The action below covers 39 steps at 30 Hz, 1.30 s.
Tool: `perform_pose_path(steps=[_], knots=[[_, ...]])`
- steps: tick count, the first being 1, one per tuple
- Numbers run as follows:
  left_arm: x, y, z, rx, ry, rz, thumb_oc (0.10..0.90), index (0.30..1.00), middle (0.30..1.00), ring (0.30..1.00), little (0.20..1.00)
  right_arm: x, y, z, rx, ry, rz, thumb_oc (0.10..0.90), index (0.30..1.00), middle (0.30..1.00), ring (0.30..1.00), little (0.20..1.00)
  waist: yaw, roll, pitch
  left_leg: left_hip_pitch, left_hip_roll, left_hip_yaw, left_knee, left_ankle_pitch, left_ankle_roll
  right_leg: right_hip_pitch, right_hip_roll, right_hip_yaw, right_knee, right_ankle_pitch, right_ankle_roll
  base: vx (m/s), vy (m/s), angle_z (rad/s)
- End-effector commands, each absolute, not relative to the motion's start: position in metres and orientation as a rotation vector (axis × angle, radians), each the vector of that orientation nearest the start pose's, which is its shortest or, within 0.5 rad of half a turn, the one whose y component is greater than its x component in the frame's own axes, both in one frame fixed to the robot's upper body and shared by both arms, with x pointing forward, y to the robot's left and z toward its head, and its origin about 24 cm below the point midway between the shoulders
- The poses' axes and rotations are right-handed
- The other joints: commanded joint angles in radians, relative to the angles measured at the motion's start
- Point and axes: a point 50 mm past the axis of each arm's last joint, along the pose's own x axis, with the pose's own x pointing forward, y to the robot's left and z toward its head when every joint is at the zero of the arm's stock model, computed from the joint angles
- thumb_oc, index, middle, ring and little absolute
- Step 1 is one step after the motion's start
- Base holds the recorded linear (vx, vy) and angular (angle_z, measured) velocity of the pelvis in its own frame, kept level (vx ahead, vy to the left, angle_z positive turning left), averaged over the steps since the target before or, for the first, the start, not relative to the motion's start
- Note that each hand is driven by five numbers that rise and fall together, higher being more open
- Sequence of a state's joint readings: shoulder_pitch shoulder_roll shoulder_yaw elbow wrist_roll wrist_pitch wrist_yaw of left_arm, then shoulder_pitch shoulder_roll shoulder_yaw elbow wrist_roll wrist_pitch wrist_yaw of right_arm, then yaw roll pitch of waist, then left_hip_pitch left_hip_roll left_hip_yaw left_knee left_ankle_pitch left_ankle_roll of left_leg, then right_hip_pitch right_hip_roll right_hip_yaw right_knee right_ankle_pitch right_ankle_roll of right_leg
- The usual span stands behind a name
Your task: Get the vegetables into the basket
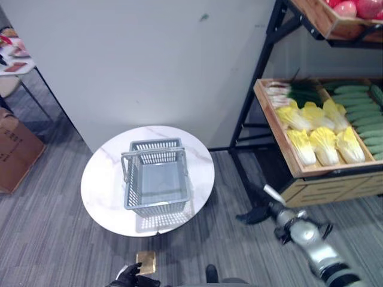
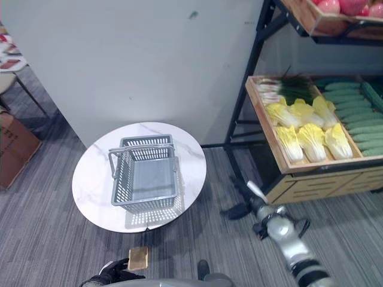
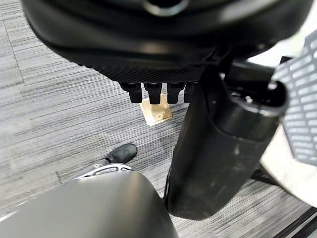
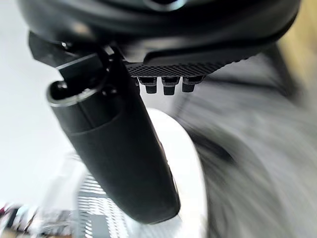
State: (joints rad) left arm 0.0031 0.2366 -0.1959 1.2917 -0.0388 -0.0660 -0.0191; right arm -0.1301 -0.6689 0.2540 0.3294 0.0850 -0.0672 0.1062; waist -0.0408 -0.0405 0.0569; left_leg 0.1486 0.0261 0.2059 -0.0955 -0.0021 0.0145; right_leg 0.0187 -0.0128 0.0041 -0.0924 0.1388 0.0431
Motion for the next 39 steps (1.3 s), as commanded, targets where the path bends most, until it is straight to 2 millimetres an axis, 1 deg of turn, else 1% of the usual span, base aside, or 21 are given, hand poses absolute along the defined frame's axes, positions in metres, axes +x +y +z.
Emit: perform_pose_path(steps=[1, 2, 3, 4, 6, 8, 9, 10, 11, 12, 14, 15, 17, 19, 20, 21, 23, 28, 29, 34, 39], knots=[[0.081, 0.235, -0.164, 0.345, 1.274, -0.036, 0.9, 1.0, 1.0, 1.0, 1.0, 0.305, -0.229, 0.104, -0.632, -0.13, 0.209, 0.9, 1.0, 1.0, 1.0, 1.0, 0.03, -0.006, 0.046, 0.009, -0.047, -0.011, 0.008, -0.052, 0.015, 0.061, -0.038, 0.024, 0.005, -0.095, 0.063, 0.03, -0.069, 0.13], [0.08, 0.235, -0.165, 0.341, 1.28, -0.031, 0.9, 1.0, 1.0, 1.0, 1.0, 0.309, -0.222, 0.12, -0.644, -0.194, 0.228, 0.9, 1.0, 1.0, 1.0, 1.0, 0.034, -0.011, 0.044, 0.008, -0.046, -0.015, 0.008, -0.051, 0.015, 0.063, -0.037, 0.022, 0.005, -0.096, 0.061, 0.01, -0.03, 0.12], [0.08, 0.235, -0.165, 0.34, 1.279, -0.03, 0.9, 1.0, 1.0, 1.0, 1.0, 0.309, -0.222, 0.12, -0.644, -0.194, 0.228, 0.9, 1.0, 1.0, 1.0, 1.0, 0.033, -0.011, 0.044, 0.007, -0.046, -0.016, 0.008, -0.051, 0.014, 0.063, -0.037, 0.021, 0.005, -0.096, 0.061, 0.02, -0.027, 0.13], [0.079, 0.235, -0.165, 0.341, 1.286, -0.029, 0.9, 1.0, 1.0, 1.0, 1.0, 0.312, -0.215, 0.13, -0.647, -0.236, 0.241, 0.9, 1.0, 1.0, 1.0, 1.0, 0.039, -0.015, 0.042, 0.006, -0.045, -0.02, 0.008, -0.05, 0.013, 0.064, -0.036, 0.017, 0.005, -0.098, 0.059, 0.03, -0.029, 0.18], [0.074, 0.235, -0.166, 0.337, 1.303, -0.022, 0.9, 1.0, 1.0, 1.0, 1.0, 0.319, -0.193, 0.153, -0.666, -0.323, 0.321, 0.9, 1.0, 1.0, 1.0, 1.0, 0.055, -0.03, 0.039, 0.004, -0.041, -0.029, 0.008, -0.05, 0.011, 0.068, -0.033, 0.005, 0.005, -0.102, 0.056, 0.04, -0.03, 0.16], [0.073, 0.235, -0.166, 0.336, 1.305, -0.021, 0.9, 1.0, 1.0, 1.0, 1.0, 0.323, -0.188, 0.156, -0.66, -0.331, 0.337, 0.9, 1.0, 1.0, 1.0, 1.0, 0.061, -0.033, 0.041, 0.002, -0.04, -0.033, 0.008, -0.049, 0.011, 0.067, -0.033, 0.002, 0.005, -0.103, 0.055, 0.02, -0.009, 0.07], [0.072, 0.236, -0.166, 0.332, 1.314, -0.015, 0.9, 1.0, 1.0, 1.0, 1.0, 0.329, -0.174, 0.163, -0.621, -0.353, 0.381, 0.9, 1.0, 1.0, 1.0, 1.0, 0.073, -0.041, 0.041, -0.002, -0.038, -0.036, 0.008, -0.048, 0.01, 0.067, -0.032, -0.004, 0.005, -0.105, 0.054, 0.01, -0.016, 0.09], [0.068, 0.238, -0.166, 0.335, 1.325, -0.002, 0.9, 1.0, 1.0, 1.0, 1.0, 0.336, -0.157, 0.164, -0.537, -0.353, 0.419, 0.9, 1.0, 1.0, 1.0, 1.0, 0.086, -0.05, 0.045, -0.009, -0.038, -0.043, 0.008, -0.045, 0.009, 0.064, -0.031, -0.005, 0.005, -0.103, 0.052, 0.01, -0.016, 0.14], [0.068, 0.238, -0.166, 0.334, 1.325, -0.001, 0.9, 1.0, 1.0, 1.0, 1.0, 0.337, -0.157, 0.164, -0.537, -0.354, 0.419, 0.9, 1.0, 1.0, 1.0, 1.0, 0.085, -0.05, 0.045, -0.009, -0.038, -0.044, 0.008, -0.045, 0.009, 0.064, -0.031, -0.005, 0.005, -0.103, 0.052, 0.01, -0.026, 0.2], [0.066, 0.24, -0.166, 0.326, 1.334, 0.016, 0.9, 1.0, 1.0, 1.0, 1.0, 0.345, -0.135, 0.17, -0.521, -0.354, 0.495, 0.9, 1.0, 1.0, 1.0, 1.0, 0.105, -0.066, 0.047, -0.016, -0.035, -0.05, 0.008, -0.043, 0.008, 0.06, -0.029, -0.008, 0.005, -0.102, 0.05, 0.01, -0.022, 0.27], [0.065, 0.241, -0.166, 0.318, 1.334, 0.029, 0.9, 1.0, 1.0, 1.0, 1.0, 0.355, -0.125, 0.173, -0.527, -0.34, 0.509, 0.9, 1.0, 1.0, 1.0, 1.0, 0.118, -0.076, 0.047, -0.029, -0.034, -0.054, 0.008, -0.037, 0.006, 0.05, -0.029, -0.009, 0.005, -0.099, 0.048, 0.0, -0.027, 0.21], [0.067, 0.244, -0.165, 0.309, 1.329, 0.049, 0.9, 1.0, 1.0, 1.0, 1.0, 0.366, -0.119, 0.177, -0.519, -0.313, 0.509, 0.9, 1.0, 1.0, 1.0, 1.0, 0.136, -0.086, 0.055, -0.044, -0.032, -0.066, 0.008, -0.032, 0.004, 0.041, -0.029, -0.017, 0.005, -0.1, 0.047, 0.0, -0.028, 0.12], [0.068, 0.249, -0.164, 0.291, 1.326, 0.08, 0.9, 1.0, 1.0, 1.0, 1.0, 0.375, -0.116, 0.183, -0.484, -0.288, 0.499, 0.9, 1.0, 1.0, 1.0, 1.0, 0.15, -0.095, 0.064, -0.056, -0.031, -0.076, 0.008, -0.026, 0.003, 0.034, -0.029, -0.021, 0.005, -0.099, 0.045, 0.0, -0.03, 0.16], [0.072, 0.253, -0.162, 0.276, 1.31, 0.114, 0.9, 1.0, 1.0, 1.0, 1.0, 0.387, -0.11, 0.179, -0.386, -0.225, 0.469, 0.9, 1.0, 1.0, 1.0, 1.0, 0.167, -0.101, 0.078, -0.076, -0.032, -0.094, 0.008, -0.02, 0.003, 0.023, -0.028, -0.025, 0.005, -0.098, 0.041, -0.01, -0.035, 0.22], [0.073, 0.256, -0.161, 0.274, 1.308, 0.124, 0.9, 1.0, 1.0, 1.0, 1.0, 0.392, -0.108, 0.188, -0.417, -0.229, 0.468, 0.9, 1.0, 1.0, 1.0, 1.0, 0.176, -0.104, 0.086, -0.089, -0.031, -0.105, 0.008, -0.015, 0.003, 0.016, -0.028, -0.03, 0.005, -0.098, 0.039, -0.01, -0.025, 0.22], [0.073, 0.256, -0.161, 0.274, 1.308, 0.124, 0.9, 1.0, 1.0, 1.0, 1.0, 0.392, -0.108, 0.188, -0.417, -0.229, 0.468, 0.9, 1.0, 1.0, 1.0, 1.0, 0.175, -0.104, 0.086, -0.089, -0.031, -0.106, 0.008, -0.015, 0.003, 0.016, -0.029, -0.03, 0.005, -0.098, 0.039, 0.0, -0.034, 0.43], [0.075, 0.26, -0.159, 0.271, 1.308, 0.137, 0.9, 1.0, 1.0, 1.0, 1.0, 0.403, -0.105, 0.195, -0.473, -0.199, 0.437, 0.9, 1.0, 1.0, 1.0, 1.0, 0.192, -0.109, 0.102, -0.117, -0.032, -0.133, 0.008, -0.003, 0.002, -0.002, -0.027, -0.045, 0.005, -0.096, 0.035, 0.01, -0.035, 0.42], [0.073, 0.265, -0.159, 0.269, 1.317, 0.152, 0.9, 1.0, 1.0, 1.0, 1.0, 0.414, -0.107, 0.201, -0.535, -0.147, 0.388, 0.9, 1.0, 1.0, 1.0, 1.0, 0.208, -0.107, 0.109, -0.154, -0.032, -0.159, 0.008, 0.009, 0.001, -0.027, -0.027, -0.063, 0.005, -0.095, 0.032, 0.0, -0.01, 0.2], [0.072, 0.265, -0.158, 0.258, 1.318, 0.165, 0.9, 1.0, 1.0, 1.0, 1.0, 0.419, -0.112, 0.199, -0.509, -0.113, 0.353, 0.9, 1.0, 1.0, 1.0, 1.0, 0.215, -0.104, 0.115, -0.17, -0.033, -0.168, 0.008, 0.014, 0.001, -0.04, -0.026, -0.068, 0.005, -0.094, 0.032, 0.01, -0.002, 0.08], [0.076, 0.265, -0.158, 0.255, 1.305, 0.156, 0.9, 1.0, 1.0, 1.0, 1.0, 0.424, -0.116, 0.21, -0.564, -0.105, 0.316, 0.9, 1.0, 1.0, 1.0, 1.0, 0.223, -0.1, 0.125, -0.194, -0.032, -0.179, 0.008, 0.021, 0.0, -0.06, -0.024, -0.07, 0.005, -0.092, 0.029, 0.0, -0.005, 0.11], [0.094, 0.263, -0.154, 0.259, 1.241, 0.146, 0.9, 1.0, 1.0, 1.0, 1.0, 0.428, -0.119, 0.225, -0.645, -0.117, 0.275, 0.9, 1.0, 1.0, 1.0, 1.0, 0.224, -0.097, 0.139, -0.228, -0.032, -0.184, 0.014, 0.027, -0.002, -0.093, -0.021, -0.065, 0.005, -0.084, 0.028, 0.0, 0.0, 0.0]])
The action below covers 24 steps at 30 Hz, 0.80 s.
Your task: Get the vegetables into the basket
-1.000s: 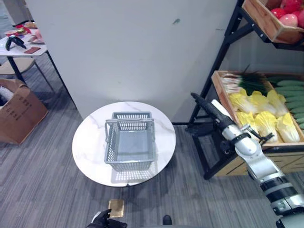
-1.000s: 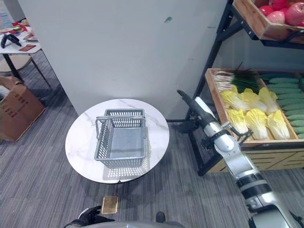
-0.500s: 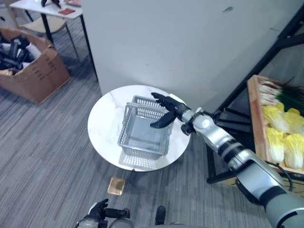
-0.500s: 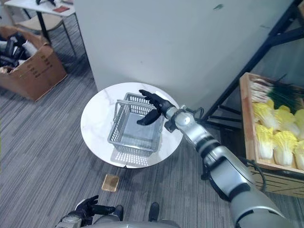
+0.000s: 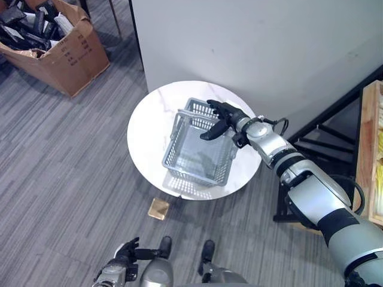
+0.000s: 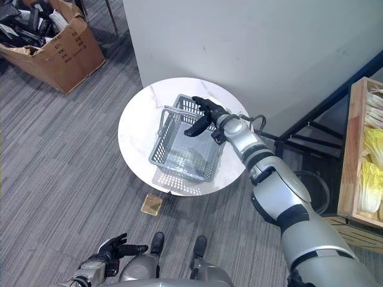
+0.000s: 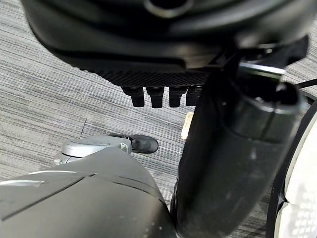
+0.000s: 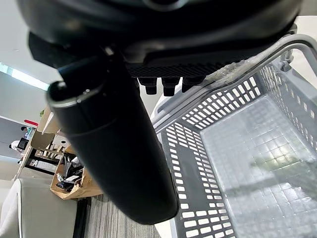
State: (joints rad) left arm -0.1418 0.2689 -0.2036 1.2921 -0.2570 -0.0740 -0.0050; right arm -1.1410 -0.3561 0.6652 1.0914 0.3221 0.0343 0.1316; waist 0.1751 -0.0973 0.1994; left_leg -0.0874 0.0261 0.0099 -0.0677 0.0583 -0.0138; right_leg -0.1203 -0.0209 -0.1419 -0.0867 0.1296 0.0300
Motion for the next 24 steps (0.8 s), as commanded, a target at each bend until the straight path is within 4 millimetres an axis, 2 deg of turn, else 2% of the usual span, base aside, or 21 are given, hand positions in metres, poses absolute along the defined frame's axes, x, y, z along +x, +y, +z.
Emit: perform_pose_path(steps=[1, 6, 7, 8, 9, 12, 19, 21, 24], knots=[[0.098, 0.263, -0.154, 0.261, 1.231, 0.145, 0.9, 1.0, 1.0, 1.0, 1.0, 0.428, -0.121, 0.229, -0.654, -0.122, 0.263, 0.9, 1.0, 1.0, 1.0, 1.0, 0.008, -0.039, -0.001, 0.002, -0.032, 0.011, -0.015, -0.03, 0.026, 0.039, -0.012, 0.08, -0.001, -0.073, 0.041, 0.0, 0.0, 0.0], [0.116, 0.259, -0.15, 0.269, 1.169, 0.135, 0.9, 1.0, 1.0, 1.0, 1.0, 0.43, -0.125, 0.226, -0.628, -0.098, 0.237, 0.9, 1.0, 1.0, 1.0, 1.0, 0.003, -0.033, 0.008, -0.023, -0.032, 0.011, -0.019, -0.019, 0.024, 0.008, -0.011, 0.084, -0.001, -0.063, 0.041, 0.0, 0.0, 0.0], [0.118, 0.258, -0.149, 0.271, 1.163, 0.134, 0.9, 1.0, 1.0, 1.0, 1.0, 0.43, -0.126, 0.224, -0.627, -0.09, 0.239, 0.859, 0.942, 0.942, 0.942, 0.942, 0.002, -0.032, 0.008, -0.024, -0.032, 0.011, -0.02, -0.017, 0.023, 0.007, -0.011, 0.084, -0.001, -0.064, 0.041, 0.0, 0.0, 0.0], [0.12, 0.257, -0.149, 0.273, 1.156, 0.132, 0.9, 1.0, 1.0, 1.0, 1.0, 0.43, -0.124, 0.221, -0.616, -0.08, 0.248, 0.618, 0.605, 0.605, 0.605, 0.605, 0.0, -0.031, 0.01, -0.025, -0.031, 0.01, -0.02, -0.017, 0.023, 0.006, -0.011, 0.085, -0.001, -0.064, 0.04, 0.0, 0.0, 0.0], [0.123, 0.256, -0.148, 0.276, 1.144, 0.131, 0.9, 1.0, 1.0, 1.0, 1.0, 0.43, -0.126, 0.214, -0.598, -0.055, 0.245, 0.4, 0.3, 0.3, 0.3, 0.3, 0.001, -0.029, 0.01, -0.025, -0.032, 0.01, -0.02, -0.018, 0.023, 0.005, -0.011, 0.084, -0.001, -0.064, 0.04, 0.0, 0.0, 0.0], [0.123, 0.255, -0.148, 0.279, 1.147, 0.122, 0.9, 1.0, 1.0, 1.0, 1.0, 0.429, -0.121, 0.207, -0.584, -0.034, 0.272, 0.4, 0.3, 0.3, 0.3, 0.3, -0.001, -0.025, 0.01, -0.028, -0.033, 0.008, -0.02, -0.017, 0.023, 0.001, -0.012, 0.084, -0.001, -0.062, 0.041, -0.01, 0.002, 0.0], [0.118, 0.253, -0.151, 0.299, 1.176, 0.098, 0.9, 1.0, 1.0, 1.0, 1.0, 0.428, -0.125, 0.185, -0.553, 0.036, 0.269, 0.4, 0.3, 0.3, 0.3, 0.3, -0.009, -0.013, 0.009, -0.024, -0.036, 0.013, -0.02, -0.018, 0.023, 0.001, -0.017, 0.085, -0.001, -0.059, 0.042, -0.02, 0.003, 0.0], [0.108, 0.254, -0.154, 0.309, 1.213, 0.089, 0.9, 1.0, 1.0, 1.0, 1.0, 0.424, -0.131, 0.163, -0.57, 0.094, 0.285, 0.4, 0.3, 0.3, 0.3, 0.3, -0.011, -0.014, -0.005, -0.001, -0.037, 0.017, -0.02, -0.028, 0.025, 0.021, -0.019, 0.089, -0.001, -0.063, 0.043, 0.0, 0.0, 0.0], [0.102, 0.252, -0.156, 0.314, 1.24, 0.066, 0.9, 1.0, 1.0, 1.0, 1.0, 0.418, -0.144, 0.142, -0.595, 0.153, 0.296, 0.4, 0.3, 0.3, 0.3, 0.3, -0.015, -0.011, -0.02, 0.019, -0.041, 0.018, -0.02, -0.037, 0.028, 0.041, -0.025, 0.082, -0.001, -0.067, 0.045, -0.02, 0.018, 0.0]])
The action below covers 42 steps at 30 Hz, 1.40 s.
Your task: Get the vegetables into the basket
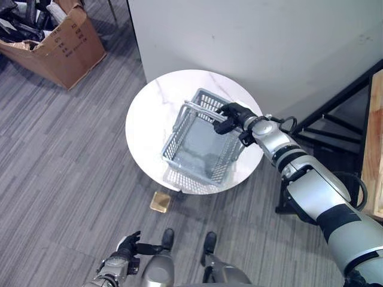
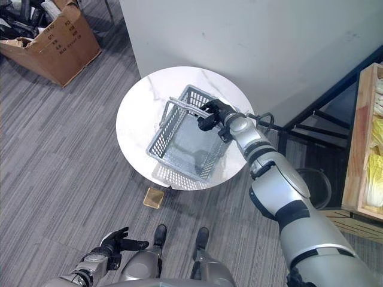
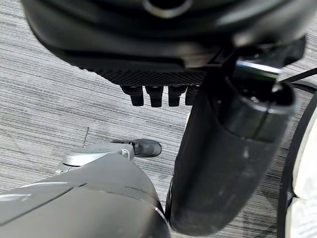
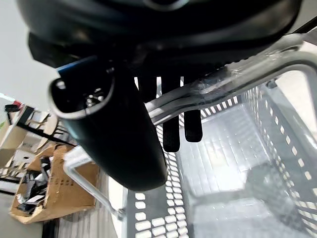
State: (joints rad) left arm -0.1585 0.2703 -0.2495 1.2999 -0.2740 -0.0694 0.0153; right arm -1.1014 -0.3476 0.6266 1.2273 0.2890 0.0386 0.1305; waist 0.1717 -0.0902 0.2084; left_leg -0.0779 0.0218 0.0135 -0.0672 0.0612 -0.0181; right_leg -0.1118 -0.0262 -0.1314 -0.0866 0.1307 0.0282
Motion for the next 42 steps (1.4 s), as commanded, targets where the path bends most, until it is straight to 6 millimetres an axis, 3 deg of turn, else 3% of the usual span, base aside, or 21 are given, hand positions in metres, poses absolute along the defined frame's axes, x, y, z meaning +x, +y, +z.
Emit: perform_pose_path(steps=[1, 9, 12, 14, 17, 20, 21, 23, 26, 28, 31, 33, 38, 42], knots=[[0.1, 0.252, -0.156, 0.314, 1.243, 0.059, 0.9, 1.0, 1.0, 1.0, 1.0, 0.416, -0.148, 0.138, -0.59, 0.161, 0.3, 0.4, 0.3, 0.3, 0.3, 0.3, -0.016, -0.016, -0.034, 0.016, -0.038, 0.015, -0.02, -0.043, 0.033, 0.038, -0.021, 0.07, -0.001, -0.069, 0.048, -0.03, 0.035, 0.01], [0.084, 0.249, -0.161, 0.305, 1.303, 0.048, 0.9, 1.0, 1.0, 1.0, 1.0, 0.4, -0.152, 0.119, -0.577, 0.146, 0.4, 0.4, 0.3, 0.3, 0.3, 0.3, -0.053, -0.015, -0.081, 0.089, -0.039, 0.056, -0.02, -0.072, 0.036, 0.093, -0.022, 0.092, -0.001, -0.076, 0.052, -0.01, 0.031, -0.09], [0.069, 0.251, -0.163, 0.318, 1.362, 0.046, 0.9, 1.0, 1.0, 1.0, 1.0, 0.387, -0.158, 0.111, -0.612, 0.132, 0.456, 0.4, 0.3, 0.3, 0.3, 0.3, -0.091, -0.007, -0.116, 0.131, -0.037, 0.091, -0.02, -0.088, 0.038, 0.12, -0.02, 0.117, -0.001, -0.075, 0.055, -0.03, 0.041, -0.31], [0.066, 0.247, -0.165, 0.316, 1.367, 0.027, 0.9, 1.0, 1.0, 1.0, 1.0, 0.368, -0.173, 0.091, -0.524, 0.155, 0.464, 0.4, 0.3, 0.3, 0.3, 0.3, -0.126, 0.015, -0.143, 0.157, -0.038, 0.121, -0.02, -0.096, 0.041, 0.132, -0.019, 0.139, -0.001, -0.069, 0.06, -0.08, 0.042, -0.54], [0.07, 0.246, -0.165, 0.314, 1.355, 0.018, 0.9, 1.0, 1.0, 1.0, 1.0, 0.354, -0.19, 0.083, -0.485, 0.164, 0.447, 0.4, 0.3, 0.3, 0.3, 0.3, -0.152, 0.03, -0.154, 0.173, -0.039, 0.135, -0.02, -0.104, 0.042, 0.142, -0.017, 0.149, -0.001, -0.069, 0.063, -0.05, 0.005, -0.38], [0.076, 0.241, -0.164, 0.317, 1.329, -0.008, 0.9, 1.0, 1.0, 1.0, 1.0, 0.333, -0.219, 0.064, -0.433, 0.214, 0.388, 0.4, 0.3, 0.3, 0.3, 0.3, -0.182, 0.05, -0.17, 0.194, -0.039, 0.154, -0.02, -0.111, 0.045, 0.15, -0.015, 0.165, -0.001, -0.067, 0.068, -0.04, -0.001, -0.14], [0.076, 0.241, -0.164, 0.317, 1.329, -0.009, 0.9, 1.0, 1.0, 1.0, 1.0, 0.333, -0.219, 0.064, -0.433, 0.214, 0.388, 0.4, 0.3, 0.3, 0.3, 0.3, -0.181, 0.05, -0.17, 0.194, -0.039, 0.155, -0.02, -0.111, 0.045, 0.15, -0.015, 0.166, -0.001, -0.067, 0.068, -0.04, -0.012, -0.15], [0.084, 0.234, -0.164, 0.318, 1.299, -0.047, 0.9, 1.0, 1.0, 1.0, 1.0, 0.312, -0.242, 0.049, -0.395, 0.263, 0.334, 0.4, 0.3, 0.3, 0.3, 0.3, -0.208, 0.065, -0.174, 0.203, -0.04, 0.172, -0.02, -0.115, 0.047, 0.151, -0.014, 0.182, -0.001, -0.063, 0.07, -0.05, -0.027, -0.31], [0.083, 0.231, -0.165, 0.329, 1.299, -0.077, 0.9, 1.0, 1.0, 1.0, 1.0, 0.294, -0.256, 0.036, -0.356, 0.301, 0.293, 0.4, 0.3, 0.3, 0.3, 0.3, -0.229, 0.077, -0.175, 0.202, -0.04, 0.182, -0.02, -0.114, 0.048, 0.146, -0.012, 0.191, -0.001, -0.059, 0.071, -0.04, -0.03, -0.12], [0.082, 0.225, -0.167, 0.343, 1.304, -0.116, 0.9, 1.0, 1.0, 1.0, 1.0, 0.272, -0.275, 0.015, -0.337, 0.38, 0.221, 0.4, 0.3, 0.3, 0.3, 0.3, -0.25, 0.091, -0.175, 0.199, -0.039, 0.188, -0.02, -0.113, 0.045, 0.141, -0.011, 0.195, -0.001, -0.058, 0.072, -0.02, -0.045, -0.07], [0.082, 0.223, -0.167, 0.345, 1.304, -0.123, 0.9, 1.0, 1.0, 1.0, 1.0, 0.265, -0.28, 0.006, -0.322, 0.412, 0.192, 0.4, 0.3, 0.3, 0.3, 0.3, -0.254, 0.093, -0.174, 0.199, -0.038, 0.19, -0.02, -0.112, 0.045, 0.141, -0.01, 0.196, -0.001, -0.058, 0.072, -0.01, -0.028, -0.05], [0.084, 0.221, -0.167, 0.346, 1.299, -0.136, 0.9, 1.0, 1.0, 1.0, 1.0, 0.249, -0.293, -0.015, -0.307, 0.5, 0.116, 0.4, 0.3, 0.3, 0.3, 0.3, -0.262, 0.098, -0.171, 0.203, -0.037, 0.191, -0.02, -0.113, 0.044, 0.143, -0.009, 0.2, -0.001, -0.061, 0.071, 0.01, -0.037, -0.02], [0.091, 0.217, -0.166, 0.335, 1.27, -0.129, 0.9, 1.0, 1.0, 1.0, 1.0, 0.226, -0.309, -0.038, -0.207, 0.534, -0.108, 0.4, 0.3, 0.3, 0.3, 0.3, -0.274, 0.109, -0.164, 0.208, -0.037, 0.187, -0.02, -0.115, 0.045, 0.15, -0.007, 0.2, -0.001, -0.067, 0.069, 0.0, -0.002, 0.01], [0.095, 0.218, -0.165, 0.345, 1.255, -0.108, 0.9, 1.0, 1.0, 1.0, 1.0, 0.18, -0.321, -0.082, -0.047, 0.691, -0.376, 0.4, 0.3, 0.3, 0.3, 0.3, -0.28, 0.117, -0.16, 0.209, -0.037, 0.175, -0.02, -0.116, 0.043, 0.159, -0.007, 0.191, -0.001, -0.077, 0.068, 0.0, -0.005, 0.01]])
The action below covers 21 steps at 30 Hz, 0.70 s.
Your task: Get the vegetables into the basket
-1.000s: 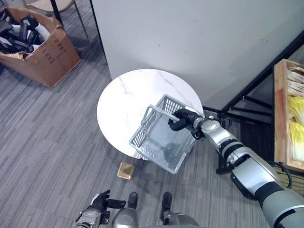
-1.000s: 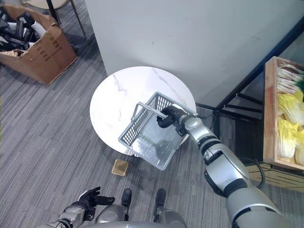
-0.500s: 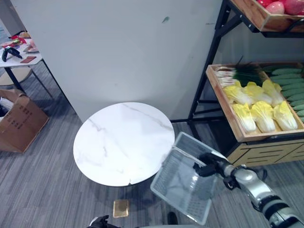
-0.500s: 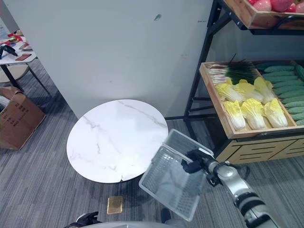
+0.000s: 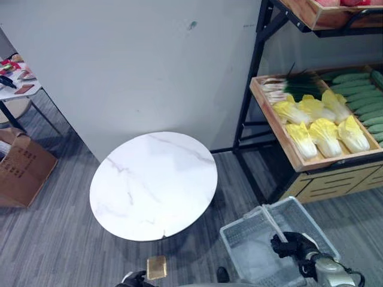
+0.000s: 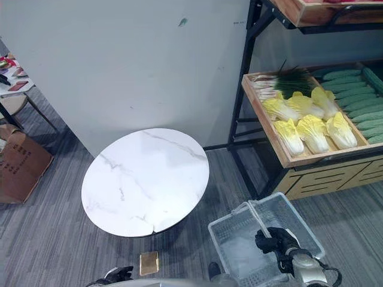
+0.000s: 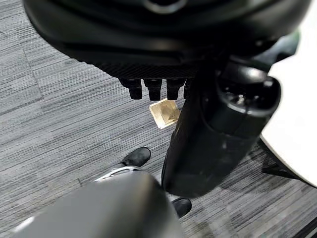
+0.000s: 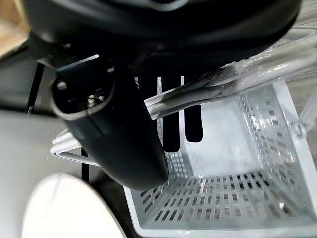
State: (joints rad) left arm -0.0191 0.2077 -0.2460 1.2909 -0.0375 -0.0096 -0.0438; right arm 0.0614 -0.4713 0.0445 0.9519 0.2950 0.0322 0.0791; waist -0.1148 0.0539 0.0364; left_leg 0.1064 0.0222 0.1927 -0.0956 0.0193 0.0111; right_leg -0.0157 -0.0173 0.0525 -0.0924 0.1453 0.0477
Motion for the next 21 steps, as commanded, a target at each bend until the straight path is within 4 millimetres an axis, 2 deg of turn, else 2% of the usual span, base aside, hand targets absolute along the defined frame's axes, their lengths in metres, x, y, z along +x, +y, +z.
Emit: perform_pose_path(steps=[1, 4, 5, 7, 10, 15, 21], knots=[[0.095, 0.217, -0.166, 0.347, 1.256, -0.111, 0.9, 1.0, 1.0, 1.0, 1.0, 0.17, -0.324, -0.089, -0.024, 0.731, -0.424, 0.4, 0.3, 0.3, 0.3, 0.3, 0.008, -0.026, 0.013, 0.024, -0.038, -0.006, 0.008, -0.074, 0.014, 0.063, -0.017, 0.004, 0.005, -0.093, 0.049, 0.0, -0.014, 0.05], [0.095, 0.215, -0.166, 0.367, 1.258, -0.127, 0.9, 1.0, 1.0, 1.0, 1.0, 0.147, -0.326, -0.105, 0.014, 0.836, -0.493, 0.4, 0.3, 0.3, 0.3, 0.3, 0.01, -0.026, 0.013, 0.024, -0.039, -0.012, 0.008, -0.076, 0.013, 0.067, -0.017, -0.001, 0.005, -0.095, 0.049, 0.01, -0.003, 0.07], [0.096, 0.214, -0.166, 0.373, 1.255, -0.131, 0.9, 1.0, 1.0, 1.0, 1.0, 0.131, -0.326, -0.114, 0.018, 0.908, -0.517, 0.4, 0.3, 0.3, 0.3, 0.3, 0.01, -0.025, 0.014, 0.026, -0.04, -0.015, 0.008, -0.077, 0.013, 0.068, -0.016, -0.002, 0.005, -0.096, 0.049, 0.02, 0.008, 0.04], [0.097, 0.215, -0.165, 0.378, 1.25, -0.126, 0.9, 1.0, 1.0, 1.0, 1.0, 0.12, -0.324, -0.12, 0.036, 0.953, -0.543, 0.4, 0.3, 0.3, 0.3, 0.3, 0.01, -0.026, 0.016, 0.028, -0.041, -0.014, 0.008, -0.078, 0.013, 0.07, -0.017, -0.002, 0.005, -0.096, 0.049, 0.0, 0.0, 0.0], [0.1, 0.216, -0.164, 0.382, 1.235, -0.112, 0.9, 1.0, 1.0, 1.0, 1.0, 0.097, -0.314, -0.133, 0.081, 1.041, -0.571, 0.4, 0.3, 0.3, 0.3, 0.3, 0.008, -0.027, 0.019, 0.028, -0.045, -0.012, 0.008, -0.081, 0.014, 0.068, -0.018, 0.001, 0.005, -0.094, 0.054, 0.0, 0.026, -0.01], [0.1, 0.218, -0.164, 0.38, 1.235, -0.093, 0.9, 1.0, 1.0, 1.0, 1.0, 0.095, -0.305, -0.137, 0.07, 1.056, -0.526, 0.4, 0.3, 0.3, 0.3, 0.3, 0.003, -0.03, 0.026, 0.023, -0.05, 0.001, 0.008, -0.085, 0.021, 0.057, -0.023, 0.013, 0.005, -0.081, 0.063, -0.01, 0.069, -0.03], [0.113, 0.229, -0.159, 0.414, 1.202, -0.054, 0.9, 1.0, 1.0, 1.0, 1.0, 0.105, -0.291, -0.139, 0.044, 1.048, -0.447, 0.4, 0.3, 0.3, 0.3, 0.3, -0.018, -0.038, 0.05, 0.003, -0.068, 0.059, 0.008, -0.096, 0.039, 0.002, -0.033, 0.063, 0.018, -0.03, 0.098, -0.07, 0.186, -0.3]])
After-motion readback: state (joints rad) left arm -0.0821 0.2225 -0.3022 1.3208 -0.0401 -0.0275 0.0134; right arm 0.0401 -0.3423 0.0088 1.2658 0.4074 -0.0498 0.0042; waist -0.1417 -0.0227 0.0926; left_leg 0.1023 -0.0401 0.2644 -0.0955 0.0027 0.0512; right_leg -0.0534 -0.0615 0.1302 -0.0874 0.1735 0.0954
